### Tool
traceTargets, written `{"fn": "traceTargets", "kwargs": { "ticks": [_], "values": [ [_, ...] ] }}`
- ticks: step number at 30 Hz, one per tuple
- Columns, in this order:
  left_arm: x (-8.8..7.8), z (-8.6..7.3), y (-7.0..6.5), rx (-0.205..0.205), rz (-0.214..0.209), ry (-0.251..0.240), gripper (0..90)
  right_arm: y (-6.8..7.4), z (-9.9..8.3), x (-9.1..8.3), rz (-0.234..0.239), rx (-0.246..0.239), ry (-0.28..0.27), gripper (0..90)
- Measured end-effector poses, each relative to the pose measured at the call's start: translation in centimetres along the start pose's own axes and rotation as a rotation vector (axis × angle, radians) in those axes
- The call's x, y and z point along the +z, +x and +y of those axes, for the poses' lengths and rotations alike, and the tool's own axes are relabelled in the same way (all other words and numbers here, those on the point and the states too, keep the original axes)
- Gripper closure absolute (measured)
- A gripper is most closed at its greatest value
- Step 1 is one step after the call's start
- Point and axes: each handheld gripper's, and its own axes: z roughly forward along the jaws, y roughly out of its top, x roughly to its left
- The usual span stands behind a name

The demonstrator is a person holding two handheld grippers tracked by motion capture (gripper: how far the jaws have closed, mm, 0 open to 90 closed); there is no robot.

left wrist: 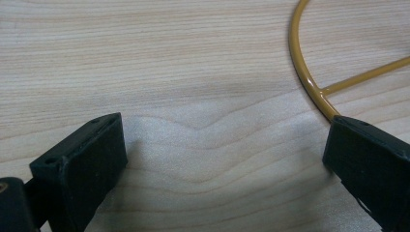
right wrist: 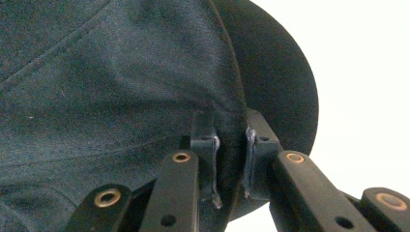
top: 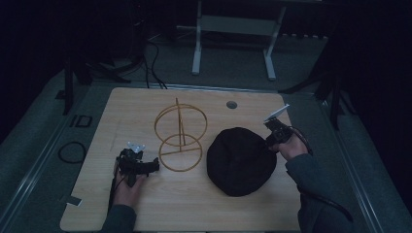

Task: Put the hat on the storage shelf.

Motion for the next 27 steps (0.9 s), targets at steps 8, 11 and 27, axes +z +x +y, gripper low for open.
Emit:
{"fn": "traceTargets", "kwargs": {
  "ticks": [8,11,27],
  "values": [
    [0.0,0.0,0.0,0.0,0.0,0.0,1.2,-0.2,0.3,-1.5,0.01,0.012,-0.022,78.3],
    [0.0,0.0,0.0,0.0,0.0,0.0,1.2,-0.3,0.4,-2.2,0.012,0.015,-0.031,78.3],
    [0.0,0.0,0.0,0.0,0.0,0.001,1.3,-1.3,0.7,-5.4,0.037,0.044,-0.085,78.1]
  ]
}}
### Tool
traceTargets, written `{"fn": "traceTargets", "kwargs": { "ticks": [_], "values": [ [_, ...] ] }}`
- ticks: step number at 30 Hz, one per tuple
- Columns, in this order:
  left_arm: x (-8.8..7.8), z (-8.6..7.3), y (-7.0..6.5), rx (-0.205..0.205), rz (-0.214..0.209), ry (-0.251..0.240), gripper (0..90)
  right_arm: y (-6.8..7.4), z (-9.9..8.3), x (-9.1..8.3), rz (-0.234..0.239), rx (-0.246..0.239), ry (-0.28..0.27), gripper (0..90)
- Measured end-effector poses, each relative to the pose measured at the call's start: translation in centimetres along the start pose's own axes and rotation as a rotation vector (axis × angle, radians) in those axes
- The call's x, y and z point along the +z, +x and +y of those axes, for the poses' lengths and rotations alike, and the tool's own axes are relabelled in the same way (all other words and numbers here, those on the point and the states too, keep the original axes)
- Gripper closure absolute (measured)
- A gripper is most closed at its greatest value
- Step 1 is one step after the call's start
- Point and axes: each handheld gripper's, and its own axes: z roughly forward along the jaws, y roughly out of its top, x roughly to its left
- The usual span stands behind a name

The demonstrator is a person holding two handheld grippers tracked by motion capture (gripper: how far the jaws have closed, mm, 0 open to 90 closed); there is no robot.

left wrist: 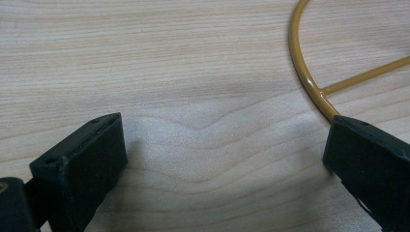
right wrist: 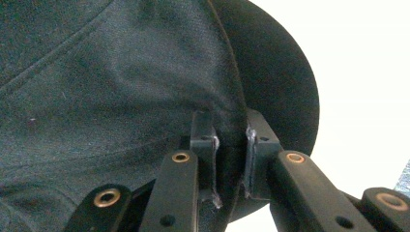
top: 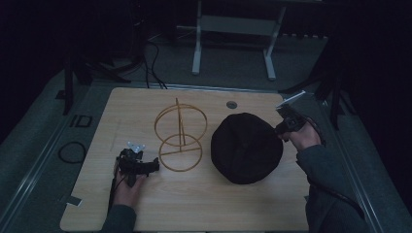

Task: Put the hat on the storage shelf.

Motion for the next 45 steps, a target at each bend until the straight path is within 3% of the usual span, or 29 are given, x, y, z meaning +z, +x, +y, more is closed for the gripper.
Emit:
{"fn": "traceTargets", "kwargs": {
  "ticks": [45],
  "values": [
    [0.0,0.0,0.0,0.005,-0.001,0.004,1.2,0.1,2.0,-5.4,0.056,0.014,-0.072,77.8]
  ]
}}
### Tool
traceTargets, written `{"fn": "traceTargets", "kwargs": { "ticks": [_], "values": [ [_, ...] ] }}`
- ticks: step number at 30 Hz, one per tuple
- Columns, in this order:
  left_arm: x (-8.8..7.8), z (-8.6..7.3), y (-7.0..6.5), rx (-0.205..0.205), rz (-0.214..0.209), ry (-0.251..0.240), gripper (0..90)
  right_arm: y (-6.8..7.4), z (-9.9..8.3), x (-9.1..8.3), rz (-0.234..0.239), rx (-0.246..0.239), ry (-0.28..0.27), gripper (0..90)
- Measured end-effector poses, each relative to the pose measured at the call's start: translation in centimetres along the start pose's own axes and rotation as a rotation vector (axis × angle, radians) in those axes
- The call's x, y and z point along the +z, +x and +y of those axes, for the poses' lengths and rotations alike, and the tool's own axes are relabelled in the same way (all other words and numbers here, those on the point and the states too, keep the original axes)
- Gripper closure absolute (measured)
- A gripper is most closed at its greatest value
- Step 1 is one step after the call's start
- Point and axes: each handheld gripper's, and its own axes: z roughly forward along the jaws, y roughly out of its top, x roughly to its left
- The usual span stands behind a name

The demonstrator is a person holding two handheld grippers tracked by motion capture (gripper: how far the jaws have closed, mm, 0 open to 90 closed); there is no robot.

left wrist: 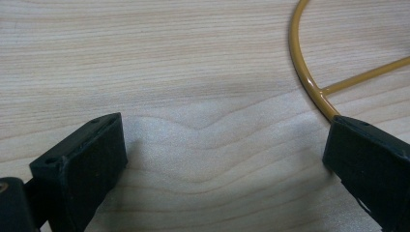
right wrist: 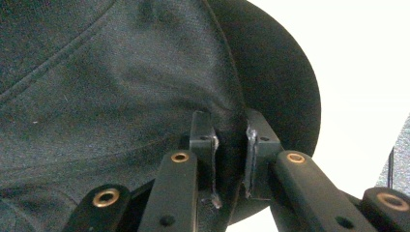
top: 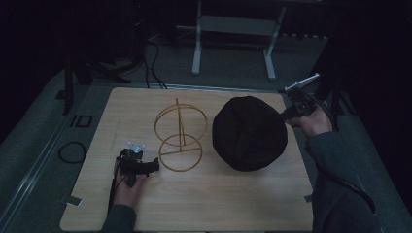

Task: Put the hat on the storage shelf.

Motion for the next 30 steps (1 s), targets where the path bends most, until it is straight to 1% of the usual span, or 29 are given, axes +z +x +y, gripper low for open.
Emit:
{"fn": "traceTargets", "kwargs": {
  "ticks": [12,17,30],
  "values": [
    [0.0,0.0,0.0,0.0,0.0,0.0,1.2,0.2,0.4,-0.9,-0.004,0.0,-0.014,77.7],
    [0.0,0.0,0.0,-0.001,0.0,-0.001,1.2,0.3,0.7,-1.1,0.005,0.006,-0.021,77.7],
    [0.0,0.0,0.0,-0.001,0.0,-0.001,1.2,1.2,1.6,-1.9,0.006,-0.005,-0.027,77.7]
  ]
}}
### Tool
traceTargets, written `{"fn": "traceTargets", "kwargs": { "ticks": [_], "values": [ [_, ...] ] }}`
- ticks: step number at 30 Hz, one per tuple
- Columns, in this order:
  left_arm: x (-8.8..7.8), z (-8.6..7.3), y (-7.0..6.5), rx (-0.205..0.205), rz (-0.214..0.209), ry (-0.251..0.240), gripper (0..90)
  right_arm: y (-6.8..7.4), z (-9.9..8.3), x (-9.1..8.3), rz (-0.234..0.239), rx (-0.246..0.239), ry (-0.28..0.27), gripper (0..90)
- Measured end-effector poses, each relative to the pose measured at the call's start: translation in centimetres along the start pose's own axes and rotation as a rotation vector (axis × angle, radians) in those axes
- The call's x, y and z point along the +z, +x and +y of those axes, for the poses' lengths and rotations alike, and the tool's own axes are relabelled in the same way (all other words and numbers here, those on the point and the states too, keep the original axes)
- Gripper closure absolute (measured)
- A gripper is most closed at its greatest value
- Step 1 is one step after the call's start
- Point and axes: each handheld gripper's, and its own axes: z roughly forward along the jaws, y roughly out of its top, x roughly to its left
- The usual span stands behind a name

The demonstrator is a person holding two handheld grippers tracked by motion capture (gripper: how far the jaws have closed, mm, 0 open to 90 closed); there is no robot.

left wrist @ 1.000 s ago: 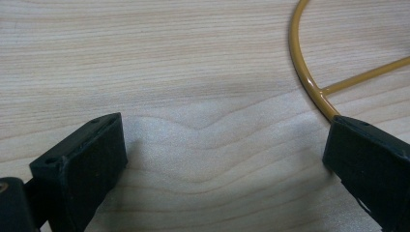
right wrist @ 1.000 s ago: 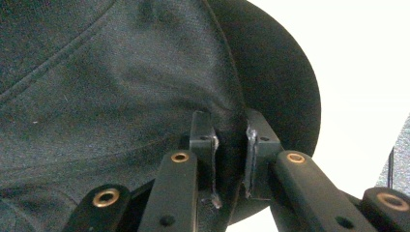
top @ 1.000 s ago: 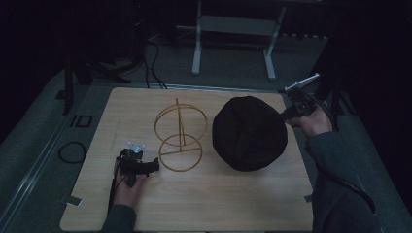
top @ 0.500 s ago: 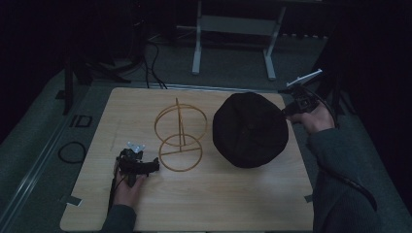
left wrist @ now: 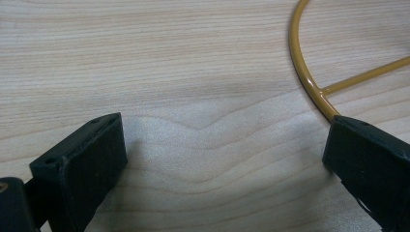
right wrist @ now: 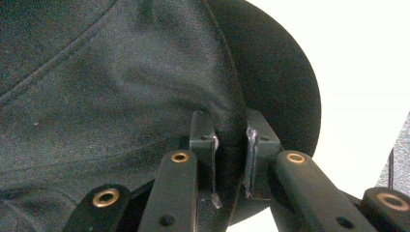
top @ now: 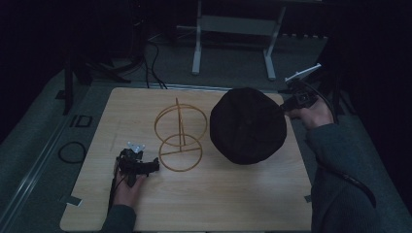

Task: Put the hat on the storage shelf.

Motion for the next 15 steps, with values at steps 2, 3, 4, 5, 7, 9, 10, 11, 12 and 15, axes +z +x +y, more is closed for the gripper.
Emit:
{"fn": "traceTargets", "kwargs": {
  "ticks": [2,3,4,5,7,9,10,11,12,15],
  "values": [
    [0.0,0.0,0.0,0.0,0.0,0.0,1.2,0.09,0.11,-0.17,0.001,-0.002,-0.003,77.7],
    [0.0,0.0,0.0,0.0,0.0,0.001,1.3,0.13,0.15,-0.23,0.001,-0.001,-0.005,77.7],
    [0.0,0.0,0.0,0.0,0.0,0.0,1.3,0.16,0.21,-0.32,0.002,-0.002,-0.007,77.7],
    [0.0,0.0,0.0,0.0,0.0,0.001,1.3,0.2,0.25,-0.37,0.004,-0.001,-0.007,77.8],
    [0.0,0.0,0.0,0.0,0.0,0.001,1.2,0.29,0.36,-0.51,0.005,-0.002,-0.01,77.8],
    [0.0,0.0,0.0,0.0,0.0,0.0,1.2,0.37,0.46,-0.62,0.005,-0.004,-0.011,77.7],
    [0.01,0.0,0.0,0.0,0.0,-0.001,1.2,0.42,0.51,-0.68,0.006,-0.003,-0.011,77.7],
    [0.0,0.0,0.01,0.001,0.0,0.0,1.2,0.46,0.57,-0.73,0.006,-0.004,-0.012,77.7],
    [0.01,0.0,0.0,0.0,0.0,-0.001,1.2,0.52,0.63,-0.79,0.006,-0.003,-0.012,77.7],
    [0.01,0.0,0.0,0.0,0.0,-0.001,1.2,0.64,0.79,-0.95,0.007,-0.004,-0.013,77.7]
  ]
}}
